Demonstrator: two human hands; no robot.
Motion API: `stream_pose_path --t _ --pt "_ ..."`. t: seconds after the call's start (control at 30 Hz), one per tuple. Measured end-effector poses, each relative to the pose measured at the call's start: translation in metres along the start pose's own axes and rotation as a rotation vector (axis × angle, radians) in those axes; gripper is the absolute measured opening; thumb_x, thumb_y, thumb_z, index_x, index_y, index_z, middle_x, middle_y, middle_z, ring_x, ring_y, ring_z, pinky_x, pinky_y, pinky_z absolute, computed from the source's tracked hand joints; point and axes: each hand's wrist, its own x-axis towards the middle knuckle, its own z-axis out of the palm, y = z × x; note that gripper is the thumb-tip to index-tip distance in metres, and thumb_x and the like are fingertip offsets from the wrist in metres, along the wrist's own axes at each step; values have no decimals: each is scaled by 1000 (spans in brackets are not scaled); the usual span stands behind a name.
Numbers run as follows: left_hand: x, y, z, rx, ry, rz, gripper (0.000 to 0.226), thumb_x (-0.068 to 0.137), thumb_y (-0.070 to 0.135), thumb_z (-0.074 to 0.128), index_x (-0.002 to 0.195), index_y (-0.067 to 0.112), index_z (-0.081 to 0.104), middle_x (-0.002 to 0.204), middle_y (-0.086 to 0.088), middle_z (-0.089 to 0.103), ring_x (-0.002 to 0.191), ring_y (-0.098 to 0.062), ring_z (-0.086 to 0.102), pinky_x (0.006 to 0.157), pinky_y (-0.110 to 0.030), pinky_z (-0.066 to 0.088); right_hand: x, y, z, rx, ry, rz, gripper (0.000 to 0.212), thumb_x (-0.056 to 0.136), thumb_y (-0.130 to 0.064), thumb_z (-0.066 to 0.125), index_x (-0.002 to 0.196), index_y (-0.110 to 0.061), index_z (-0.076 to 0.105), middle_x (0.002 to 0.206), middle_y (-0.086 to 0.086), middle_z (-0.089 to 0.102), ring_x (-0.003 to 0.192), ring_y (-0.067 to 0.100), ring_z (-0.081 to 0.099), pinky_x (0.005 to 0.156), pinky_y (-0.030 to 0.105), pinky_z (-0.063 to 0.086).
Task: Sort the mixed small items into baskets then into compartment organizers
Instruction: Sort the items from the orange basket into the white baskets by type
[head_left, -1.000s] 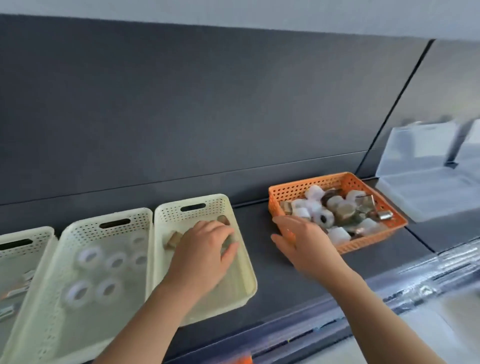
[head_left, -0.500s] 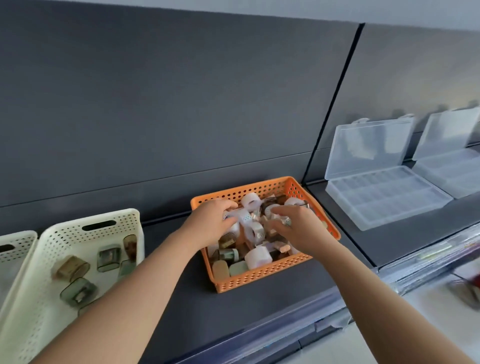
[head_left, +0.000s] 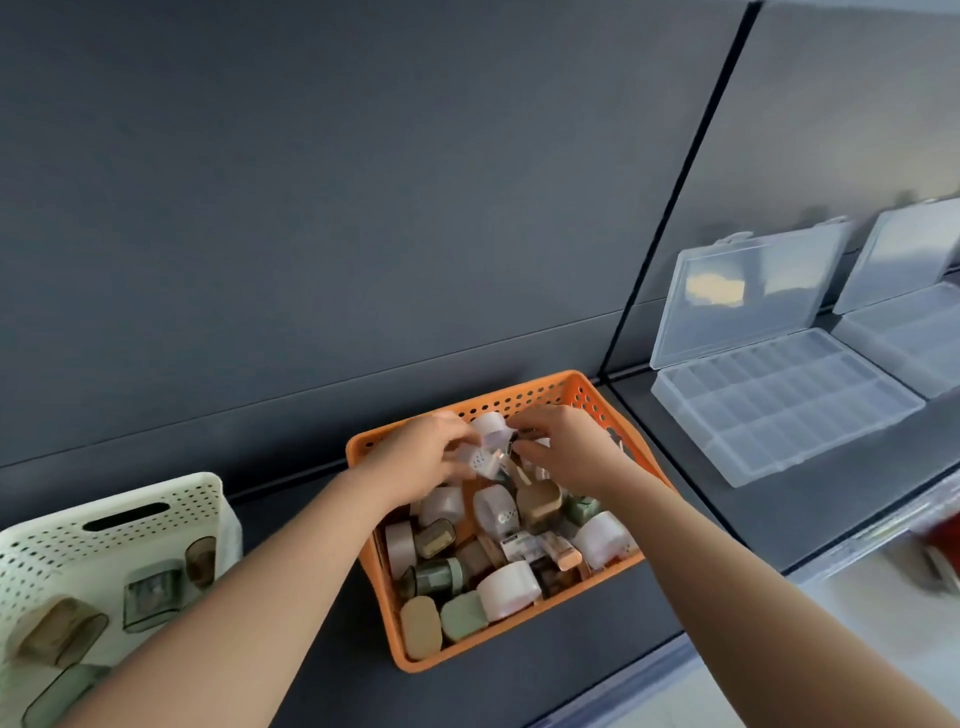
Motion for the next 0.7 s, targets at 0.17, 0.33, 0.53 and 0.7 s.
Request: stream_pose_path --t 0.17,0.33,0.53,0.7 --pt "-24 -5 -15 -253 214 -97 27 88 29 66 114 32 61 106 20 63 98 3 59 84 -20 47 29 -4 2 -84 -72 -74 36 90 -18 61 126 -18 61 118 5 67 103 23 63 90 39 51" --pt "-38 4 -14 -480 244 -205 23 97 24 50 113 34 63 114 19 62 109 3 55 93 -22 43 45 4 4 -130 -73 -148 33 84 -20 69 117 -16 67 110 5 67 97 22 64 82 31 50" --pt "-37 25 -9 -393 208 -324 21 86 50 60 85 30 64 94 16 63 95 0 57 76 -22 43 50 9 12 -124 -51 -223 32 84 -21 68 116 -18 68 110 6 64 96 22 62 82 28 47" --pt "-36 34 1 -302 144 -352 17 74 45 77 85 33 71 97 23 66 98 7 57 90 -25 45 51 14 11 -83 -47 -282 31 81 -21 71 111 -18 69 108 2 66 96 20 61 82 28 46"
